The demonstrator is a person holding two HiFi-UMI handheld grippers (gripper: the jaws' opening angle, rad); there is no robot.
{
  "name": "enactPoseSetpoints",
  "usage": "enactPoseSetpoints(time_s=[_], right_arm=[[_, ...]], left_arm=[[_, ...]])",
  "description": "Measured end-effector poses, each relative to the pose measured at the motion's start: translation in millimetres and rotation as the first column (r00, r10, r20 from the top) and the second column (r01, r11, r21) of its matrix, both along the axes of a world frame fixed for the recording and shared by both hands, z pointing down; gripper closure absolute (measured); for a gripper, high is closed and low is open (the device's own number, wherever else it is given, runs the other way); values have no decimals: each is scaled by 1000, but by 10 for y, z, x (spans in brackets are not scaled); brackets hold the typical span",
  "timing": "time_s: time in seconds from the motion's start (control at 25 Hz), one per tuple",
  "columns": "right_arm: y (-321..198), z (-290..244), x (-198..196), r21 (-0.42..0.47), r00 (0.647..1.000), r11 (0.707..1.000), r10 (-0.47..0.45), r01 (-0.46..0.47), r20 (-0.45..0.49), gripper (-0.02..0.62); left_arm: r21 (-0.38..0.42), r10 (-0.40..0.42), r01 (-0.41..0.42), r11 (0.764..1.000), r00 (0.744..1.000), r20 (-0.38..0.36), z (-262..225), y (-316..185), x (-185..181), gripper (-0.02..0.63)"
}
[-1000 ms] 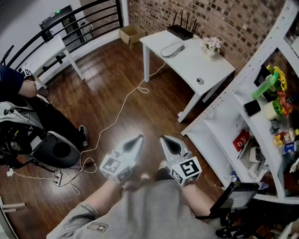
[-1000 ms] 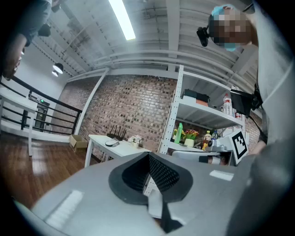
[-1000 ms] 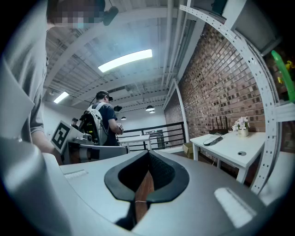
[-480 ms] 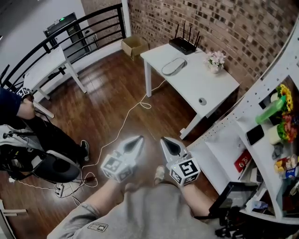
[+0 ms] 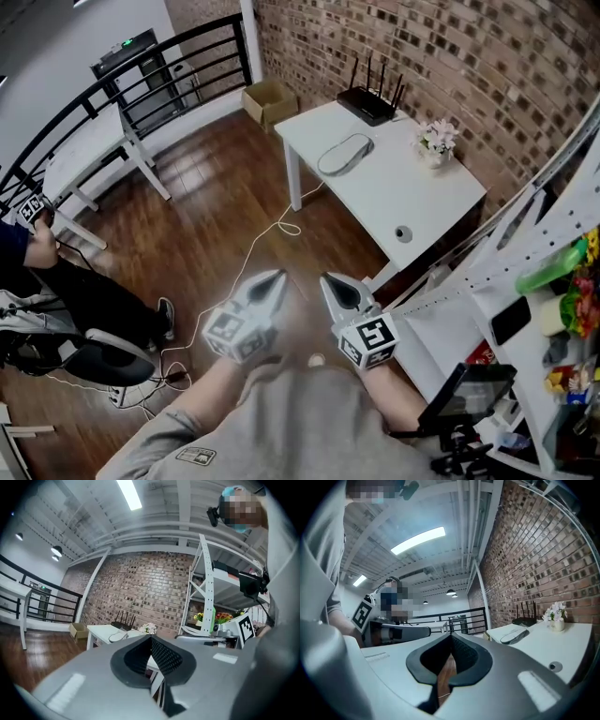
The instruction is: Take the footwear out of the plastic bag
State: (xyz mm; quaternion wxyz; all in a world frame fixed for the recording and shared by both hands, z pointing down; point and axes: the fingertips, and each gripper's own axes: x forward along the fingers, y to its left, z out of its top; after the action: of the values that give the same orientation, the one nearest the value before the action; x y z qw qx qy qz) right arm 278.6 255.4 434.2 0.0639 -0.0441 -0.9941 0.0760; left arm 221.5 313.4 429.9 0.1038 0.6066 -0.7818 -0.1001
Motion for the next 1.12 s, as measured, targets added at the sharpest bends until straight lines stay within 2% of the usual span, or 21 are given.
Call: enactPoseSetpoints(time_s=[0.28, 0.52, 0.88, 1.12], right_arm=[[-296, 164, -318, -10, 998, 999, 47, -47, -40, 583], [-606, 243, -828, -13, 987, 989, 145, -146, -69, 583], [-855, 265, -1770, 1, 946, 951, 308, -310, -96, 583], [-1057, 431, -2122, -4, 912, 920, 388, -392, -132, 583]], left_arm=[[-16, 38, -39, 999, 999, -32, 166, -326, -402, 604], [-19, 124, -125, 992, 991, -56, 246, -646, -1004, 604], [-33, 273, -276, 961, 959, -81, 228, -941, -2092, 604], [-52, 303, -308, 950, 950, -80, 473, -1145, -2683, 604]])
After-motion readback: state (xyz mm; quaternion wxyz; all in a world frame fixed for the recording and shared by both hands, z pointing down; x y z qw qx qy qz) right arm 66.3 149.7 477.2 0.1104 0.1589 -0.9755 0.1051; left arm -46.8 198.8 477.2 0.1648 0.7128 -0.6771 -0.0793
